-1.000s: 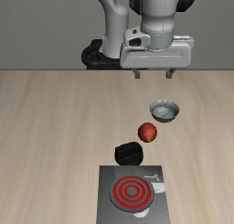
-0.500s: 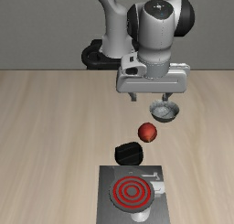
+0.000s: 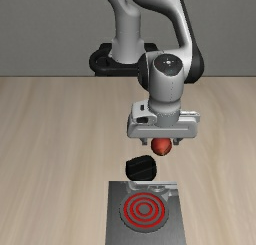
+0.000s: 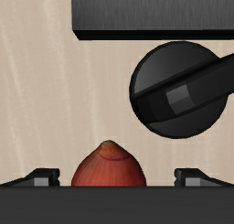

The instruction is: Pick up the onion and place it on the akita black bowl with the stove turned on

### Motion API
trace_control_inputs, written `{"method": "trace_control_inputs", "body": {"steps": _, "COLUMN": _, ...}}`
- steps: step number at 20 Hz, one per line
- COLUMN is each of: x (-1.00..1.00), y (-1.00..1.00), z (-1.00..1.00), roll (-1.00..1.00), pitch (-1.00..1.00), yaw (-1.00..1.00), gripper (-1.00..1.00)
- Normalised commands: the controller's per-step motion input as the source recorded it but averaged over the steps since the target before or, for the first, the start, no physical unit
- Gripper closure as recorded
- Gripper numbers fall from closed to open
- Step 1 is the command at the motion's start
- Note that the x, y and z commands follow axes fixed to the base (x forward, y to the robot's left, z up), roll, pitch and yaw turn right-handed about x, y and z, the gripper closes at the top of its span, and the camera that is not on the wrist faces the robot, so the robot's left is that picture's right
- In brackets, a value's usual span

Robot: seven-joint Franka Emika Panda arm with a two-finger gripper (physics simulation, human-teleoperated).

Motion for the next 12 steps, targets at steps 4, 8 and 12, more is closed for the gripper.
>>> {"method": "trace_control_inputs", "body": {"steps": 4, "x": -0.25, "y": 0.00, "z": -0.25, "roll": 0.00, "pitch": 0.00, "yaw": 0.00, "gripper": -1.00}}
{"method": "trace_control_inputs", "body": {"steps": 8, "x": -0.25, "y": 0.25, "z": -0.50, "roll": 0.00, "pitch": 0.00, "yaw": 0.00, "gripper": -1.00}}
{"method": "trace_control_inputs", "body": {"steps": 12, "x": -0.25, "y": 0.00, "z": 0.00, "roll": 0.00, "pitch": 0.00, "yaw": 0.00, "gripper": 1.00}}
